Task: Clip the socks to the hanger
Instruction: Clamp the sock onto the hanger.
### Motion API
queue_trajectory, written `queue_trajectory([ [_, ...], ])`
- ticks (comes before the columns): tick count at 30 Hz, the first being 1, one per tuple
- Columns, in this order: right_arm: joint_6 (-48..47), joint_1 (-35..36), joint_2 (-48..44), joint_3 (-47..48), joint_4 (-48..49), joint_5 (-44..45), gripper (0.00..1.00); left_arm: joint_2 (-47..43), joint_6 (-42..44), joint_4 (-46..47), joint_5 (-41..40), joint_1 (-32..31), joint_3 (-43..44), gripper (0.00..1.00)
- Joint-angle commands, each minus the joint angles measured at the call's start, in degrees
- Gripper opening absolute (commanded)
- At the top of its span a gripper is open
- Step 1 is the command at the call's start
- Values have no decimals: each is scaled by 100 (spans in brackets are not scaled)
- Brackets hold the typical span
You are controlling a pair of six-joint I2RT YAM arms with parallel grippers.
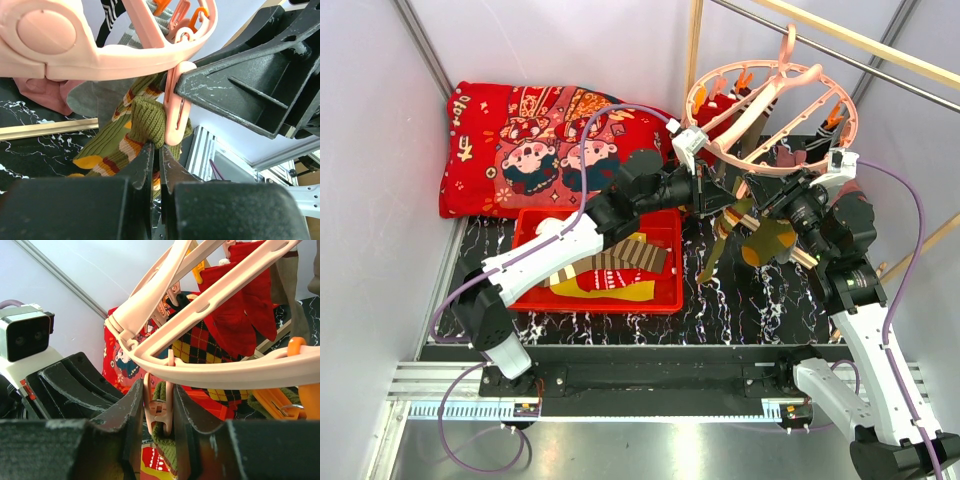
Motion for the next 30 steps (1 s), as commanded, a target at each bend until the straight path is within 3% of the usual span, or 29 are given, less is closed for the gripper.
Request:
queue_trajectory([
  [1, -66, 5, -16, 42, 341, 68, 23, -342, -50, 287, 81, -30, 293, 0],
  [4, -58, 5, -16, 59, 332, 16, 41, -333, -41, 287, 90, -30, 320, 0],
  [7, -58, 5, -8, 59, 332, -37, 52, -290, -24, 296, 90, -30, 346, 0],
  [13, -128, 5, -130, 51, 323, -152, 66, -211, 3, 278, 37, -12, 285, 4],
  [17, -294, 5, -280, 112, 227, -204, 72, -166, 55, 234, -42, 23, 276, 23],
  [18, -434, 14, -332, 130, 148, -213, 72, -175, 55, 225, -51, 40, 241, 34],
  [20, -637, 5, -534, 173, 69, -161, 75, -245, 38, 225, -103, 110, 180, 42],
  [21, -881, 5, -613, 217, -45, -56, 76, -306, 38, 225, -138, 128, 101, 53],
  [22, -1006, 5, -779, 252, -115, 15, 77, -368, 64, 208, -182, 163, 57, 58],
  [25, -1551, 14, -1096, 419, -414, 296, 80, -693, 274, 33, -463, 242, -154, 72],
  [30, -2393, 5, -1519, 604, -923, 1024, 87, -1475, 574, -187, -964, 488, -637, 83],
])
